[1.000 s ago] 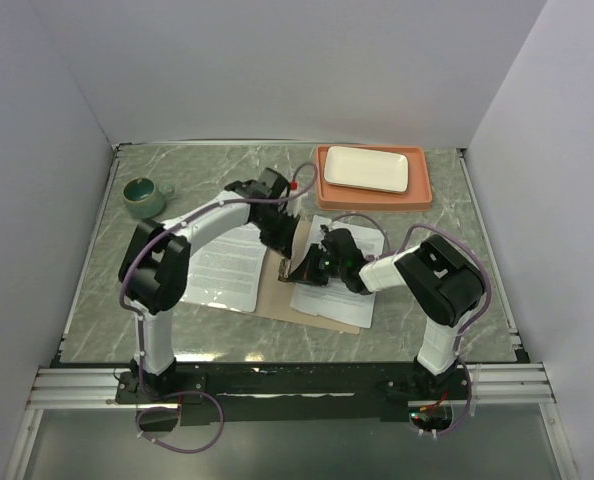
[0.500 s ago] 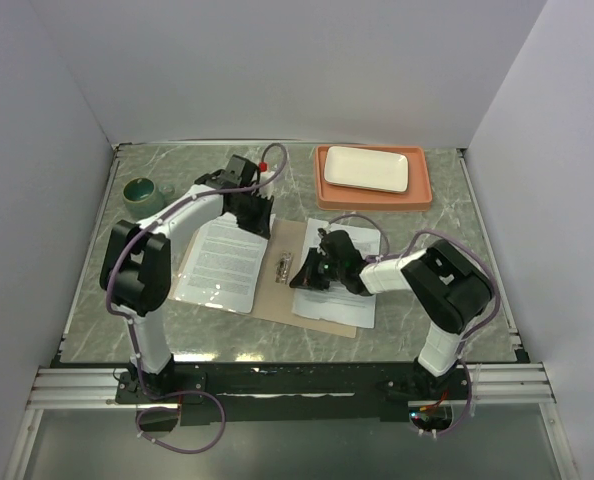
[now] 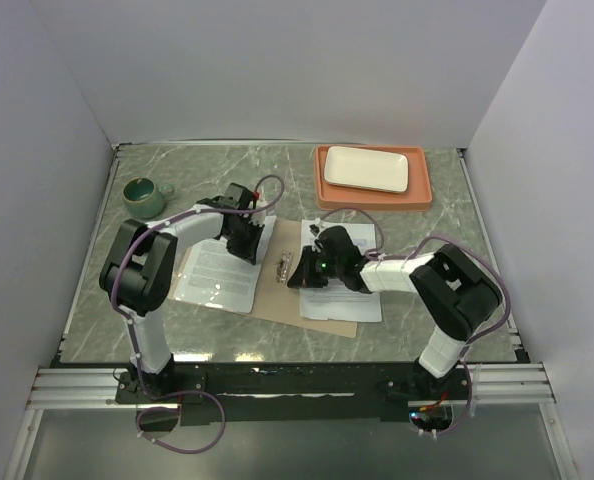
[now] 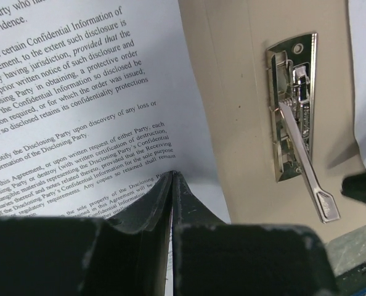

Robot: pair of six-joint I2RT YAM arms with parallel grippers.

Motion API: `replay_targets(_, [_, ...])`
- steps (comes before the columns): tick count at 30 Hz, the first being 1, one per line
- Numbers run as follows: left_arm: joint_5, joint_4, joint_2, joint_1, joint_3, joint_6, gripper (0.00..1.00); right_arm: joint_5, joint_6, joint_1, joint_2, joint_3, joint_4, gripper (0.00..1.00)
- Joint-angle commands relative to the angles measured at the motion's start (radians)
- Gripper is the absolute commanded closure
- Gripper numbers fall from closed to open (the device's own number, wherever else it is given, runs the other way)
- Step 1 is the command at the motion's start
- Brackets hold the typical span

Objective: Put the files into the folder

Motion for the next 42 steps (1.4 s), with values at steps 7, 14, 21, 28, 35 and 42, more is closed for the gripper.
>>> replay_targets(7, [0.009,0.072,-0.019,-0.004,-0.074,-0.008,0.92,0.021,0.024,0.091,0.008,0.048,0.186,0.88])
replay_targets(14, [0.012,0.073,-0.053,-0.004,-0.115,0.0,0.93,0.156,0.04,0.105,0.059,0.085,0.177,0.91])
replay_targets(21, [0.015,0.066,-0.088,-0.004,-0.144,0.012,0.94,0.262,0.058,0.092,0.089,0.134,0.174,0.91])
replay_targets(28, [0.008,0.058,-0.126,-0.004,-0.172,0.023,0.95,0.293,0.08,0.057,0.103,0.178,0.168,0.92])
replay_targets(35, [0.005,0.047,-0.152,-0.004,-0.186,0.058,0.96,0.276,0.095,0.0,0.155,0.221,0.146,0.91])
replay_targets(42, [-0.014,0.021,-0.179,-0.004,-0.174,0.055,0.96,0.245,0.081,-0.015,0.102,0.241,0.094,0.72])
